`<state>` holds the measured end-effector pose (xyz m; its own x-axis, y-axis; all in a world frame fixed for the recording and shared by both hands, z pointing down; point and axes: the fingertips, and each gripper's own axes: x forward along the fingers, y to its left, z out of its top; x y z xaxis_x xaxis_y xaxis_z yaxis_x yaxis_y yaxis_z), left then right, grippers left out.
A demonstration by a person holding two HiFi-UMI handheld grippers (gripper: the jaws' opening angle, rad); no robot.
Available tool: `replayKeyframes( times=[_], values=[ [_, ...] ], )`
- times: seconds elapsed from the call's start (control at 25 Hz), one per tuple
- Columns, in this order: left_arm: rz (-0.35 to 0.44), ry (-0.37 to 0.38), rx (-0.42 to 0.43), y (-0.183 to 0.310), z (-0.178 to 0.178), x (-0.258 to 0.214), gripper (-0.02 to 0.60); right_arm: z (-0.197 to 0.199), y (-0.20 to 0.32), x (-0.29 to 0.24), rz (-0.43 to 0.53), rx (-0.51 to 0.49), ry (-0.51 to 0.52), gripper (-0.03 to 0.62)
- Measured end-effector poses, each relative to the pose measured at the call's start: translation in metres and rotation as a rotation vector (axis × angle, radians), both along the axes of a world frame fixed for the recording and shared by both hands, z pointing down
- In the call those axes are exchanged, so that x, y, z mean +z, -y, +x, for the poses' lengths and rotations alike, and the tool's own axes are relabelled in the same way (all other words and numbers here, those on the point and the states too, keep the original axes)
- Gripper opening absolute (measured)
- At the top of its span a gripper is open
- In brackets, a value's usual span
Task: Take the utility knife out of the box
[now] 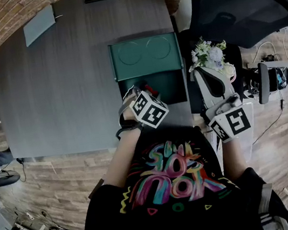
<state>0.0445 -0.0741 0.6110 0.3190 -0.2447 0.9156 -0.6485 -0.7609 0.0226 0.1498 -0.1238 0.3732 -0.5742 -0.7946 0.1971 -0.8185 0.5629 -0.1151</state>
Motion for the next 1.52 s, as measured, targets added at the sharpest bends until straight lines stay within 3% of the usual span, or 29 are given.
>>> replayKeyframes(
  times=[0.92,1.28,1.52],
  values=[
    [0.144,-0.106,-0.071,0.012,-0.011,-0.053,0.262,0.003,-0.005,-0.016,0.05,0.009,-0.017,0.0],
    [0.239,-0.162,-0.098,0.016,-0.015,-0.093,0.262,-0.002,-0.012,-0.024,0.073,-0.006,-0.028,0.0],
    [0.343,-0.231,-0.146,0.024,-0.025,-0.137,0.262,-0.011,-0.013,-0.032,0.099,-0.026,-0.03,0.0]
  ],
)
